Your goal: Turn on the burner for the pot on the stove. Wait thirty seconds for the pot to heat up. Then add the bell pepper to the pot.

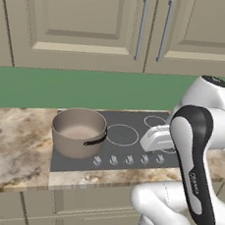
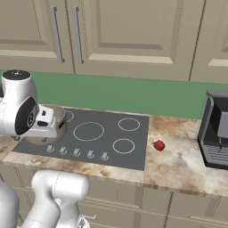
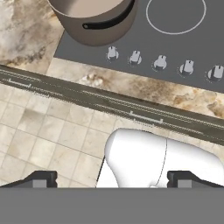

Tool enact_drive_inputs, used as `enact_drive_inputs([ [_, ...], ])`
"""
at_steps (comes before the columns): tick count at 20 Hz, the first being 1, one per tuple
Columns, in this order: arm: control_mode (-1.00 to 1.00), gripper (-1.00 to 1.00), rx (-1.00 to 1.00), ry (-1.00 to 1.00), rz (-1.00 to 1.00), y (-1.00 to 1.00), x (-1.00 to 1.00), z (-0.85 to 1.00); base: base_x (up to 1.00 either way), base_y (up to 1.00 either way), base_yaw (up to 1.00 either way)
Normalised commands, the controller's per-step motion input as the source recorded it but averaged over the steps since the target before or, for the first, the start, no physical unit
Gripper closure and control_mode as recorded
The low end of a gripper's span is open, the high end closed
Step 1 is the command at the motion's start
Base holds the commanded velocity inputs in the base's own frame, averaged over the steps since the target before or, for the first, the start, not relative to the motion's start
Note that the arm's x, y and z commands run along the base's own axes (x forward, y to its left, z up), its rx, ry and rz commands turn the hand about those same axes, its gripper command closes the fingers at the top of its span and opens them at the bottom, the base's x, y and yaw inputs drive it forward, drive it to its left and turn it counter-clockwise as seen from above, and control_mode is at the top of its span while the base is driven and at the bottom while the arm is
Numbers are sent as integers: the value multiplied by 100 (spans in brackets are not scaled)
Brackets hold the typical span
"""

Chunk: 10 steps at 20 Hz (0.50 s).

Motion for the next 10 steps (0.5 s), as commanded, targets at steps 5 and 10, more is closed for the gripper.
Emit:
enact_drive_inputs([
  [5, -100, -100, 0, 0, 0, 0, 0, 0, 0, 0, 0],
  [10, -100, -100, 0, 0, 0, 0, 0, 0, 0, 0, 0],
])
